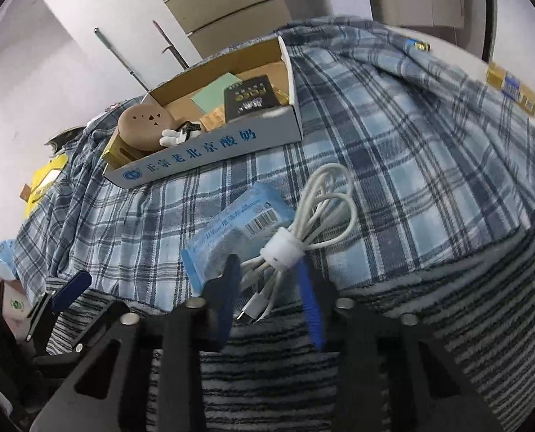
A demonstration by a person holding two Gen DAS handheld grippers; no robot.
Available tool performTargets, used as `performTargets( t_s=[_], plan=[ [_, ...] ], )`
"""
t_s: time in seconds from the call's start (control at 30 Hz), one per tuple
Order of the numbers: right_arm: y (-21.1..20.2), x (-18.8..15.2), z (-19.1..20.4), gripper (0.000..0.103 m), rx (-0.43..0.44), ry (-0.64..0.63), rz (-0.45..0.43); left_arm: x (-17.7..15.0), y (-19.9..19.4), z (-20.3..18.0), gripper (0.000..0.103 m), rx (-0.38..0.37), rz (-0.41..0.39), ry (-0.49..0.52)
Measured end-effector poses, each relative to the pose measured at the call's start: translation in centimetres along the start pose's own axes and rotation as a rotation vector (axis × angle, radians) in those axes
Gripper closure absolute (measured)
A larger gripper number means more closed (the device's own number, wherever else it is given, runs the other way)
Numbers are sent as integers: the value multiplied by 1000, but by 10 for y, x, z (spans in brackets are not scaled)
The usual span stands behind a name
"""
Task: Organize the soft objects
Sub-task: 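Grasp the coiled white cable with the right tool and lift it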
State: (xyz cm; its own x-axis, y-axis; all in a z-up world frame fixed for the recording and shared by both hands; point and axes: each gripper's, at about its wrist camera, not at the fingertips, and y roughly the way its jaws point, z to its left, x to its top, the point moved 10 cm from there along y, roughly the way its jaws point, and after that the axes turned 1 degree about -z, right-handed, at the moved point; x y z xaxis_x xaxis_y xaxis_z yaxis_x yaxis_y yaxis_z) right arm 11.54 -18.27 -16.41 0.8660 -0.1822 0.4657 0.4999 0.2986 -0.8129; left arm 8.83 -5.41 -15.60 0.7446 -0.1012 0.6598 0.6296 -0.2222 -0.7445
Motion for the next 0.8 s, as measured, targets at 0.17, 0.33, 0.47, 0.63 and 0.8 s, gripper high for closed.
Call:
performTargets(
  t_s=[0.17, 0.33, 0.47, 0.63, 0.8],
  plan=[
    [-18, 13, -1, 102, -64, -129, -37, -1, 2, 1, 14, -2, 11, -4],
    [-34, 28, -23, 102, -97, -197, -11, -1, 2, 3, 14, -2, 11, -11],
    [-46, 34, -57, 101, -137, -91, -51, -1, 2, 2, 14, 2, 13, -5],
    [-33, 17, -62, 41, 34, 101, -13, -1, 2, 2, 14, 5, 9, -3],
    [-19, 11, -45, 41, 78, 176, 0, 1, -1, 9, 14, 8, -3, -36]
  ],
)
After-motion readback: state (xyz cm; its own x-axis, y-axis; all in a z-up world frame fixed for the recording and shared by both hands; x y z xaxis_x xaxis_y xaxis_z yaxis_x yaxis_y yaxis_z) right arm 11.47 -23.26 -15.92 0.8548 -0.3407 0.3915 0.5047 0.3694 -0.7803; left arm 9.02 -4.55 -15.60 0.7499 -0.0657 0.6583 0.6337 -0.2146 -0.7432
